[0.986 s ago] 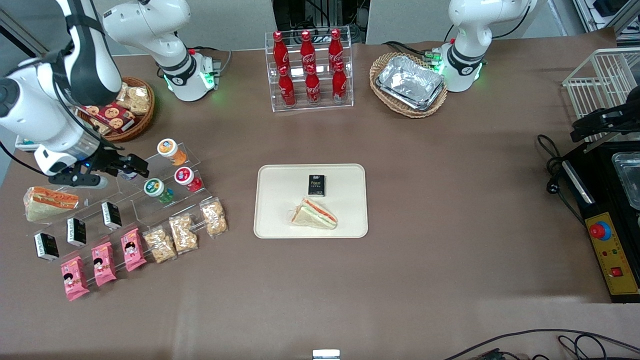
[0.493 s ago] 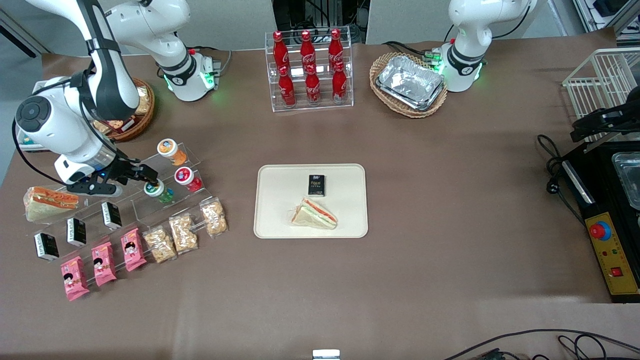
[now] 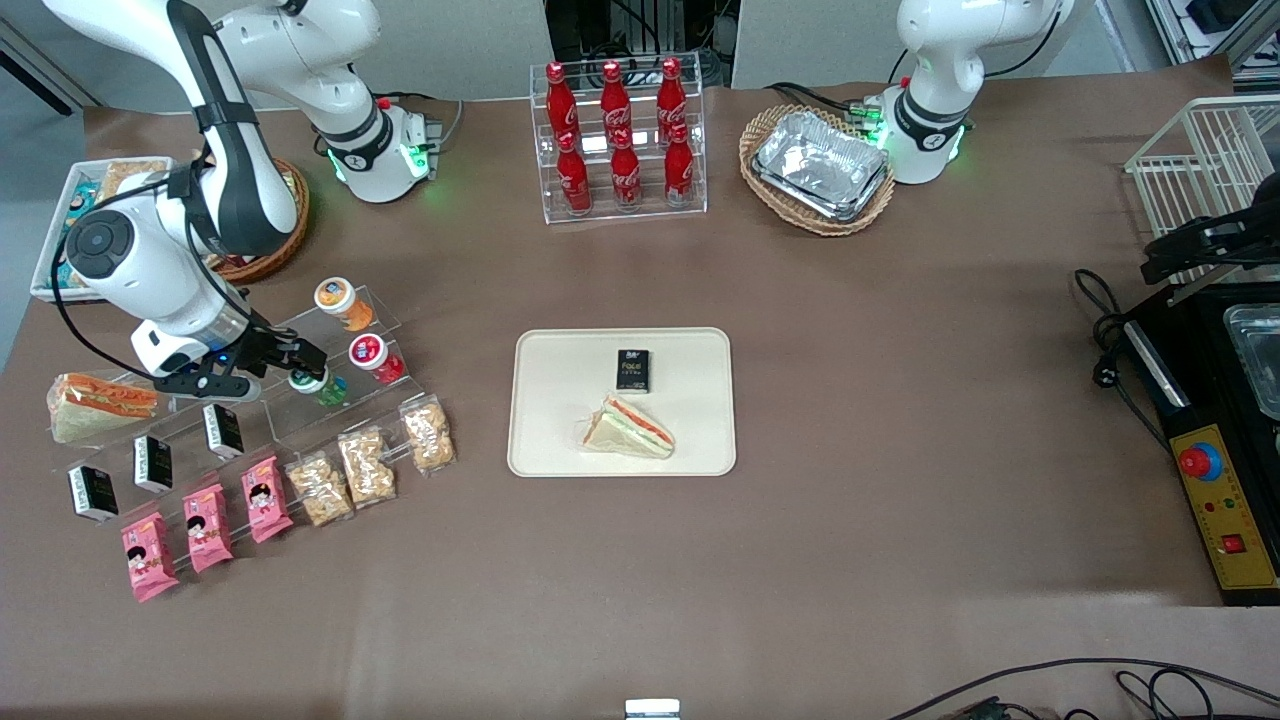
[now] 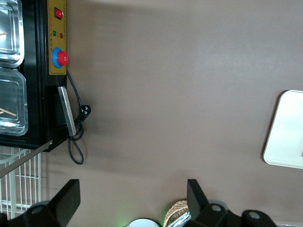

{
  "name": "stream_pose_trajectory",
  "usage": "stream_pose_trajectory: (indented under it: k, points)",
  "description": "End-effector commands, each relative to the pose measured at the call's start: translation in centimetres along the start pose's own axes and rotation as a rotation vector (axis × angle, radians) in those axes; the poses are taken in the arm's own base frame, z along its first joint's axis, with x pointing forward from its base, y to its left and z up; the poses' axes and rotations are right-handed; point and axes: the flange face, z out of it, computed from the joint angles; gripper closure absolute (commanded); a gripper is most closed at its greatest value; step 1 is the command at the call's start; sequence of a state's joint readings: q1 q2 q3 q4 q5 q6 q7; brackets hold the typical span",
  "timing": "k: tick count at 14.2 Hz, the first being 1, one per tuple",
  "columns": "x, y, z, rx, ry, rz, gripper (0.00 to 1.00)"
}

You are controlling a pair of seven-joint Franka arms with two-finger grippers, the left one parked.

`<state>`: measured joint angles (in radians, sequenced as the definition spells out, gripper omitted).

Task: Place green gum on tray
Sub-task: 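Close the right gripper on the green-labelled gum bottle's cap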

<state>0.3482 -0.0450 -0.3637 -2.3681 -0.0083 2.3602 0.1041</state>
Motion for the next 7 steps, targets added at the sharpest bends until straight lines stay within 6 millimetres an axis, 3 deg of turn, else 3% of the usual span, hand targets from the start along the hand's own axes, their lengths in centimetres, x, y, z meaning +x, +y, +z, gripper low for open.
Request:
stream_pose_trajectory:
  k: [1,7]
  points:
    - [-0.27,-0.51,1.28,-0.012,0.011,-0.003,0.00]
    - [-0.30,-1.11,2.24,-0.015,0.007,-0.008,0.00]
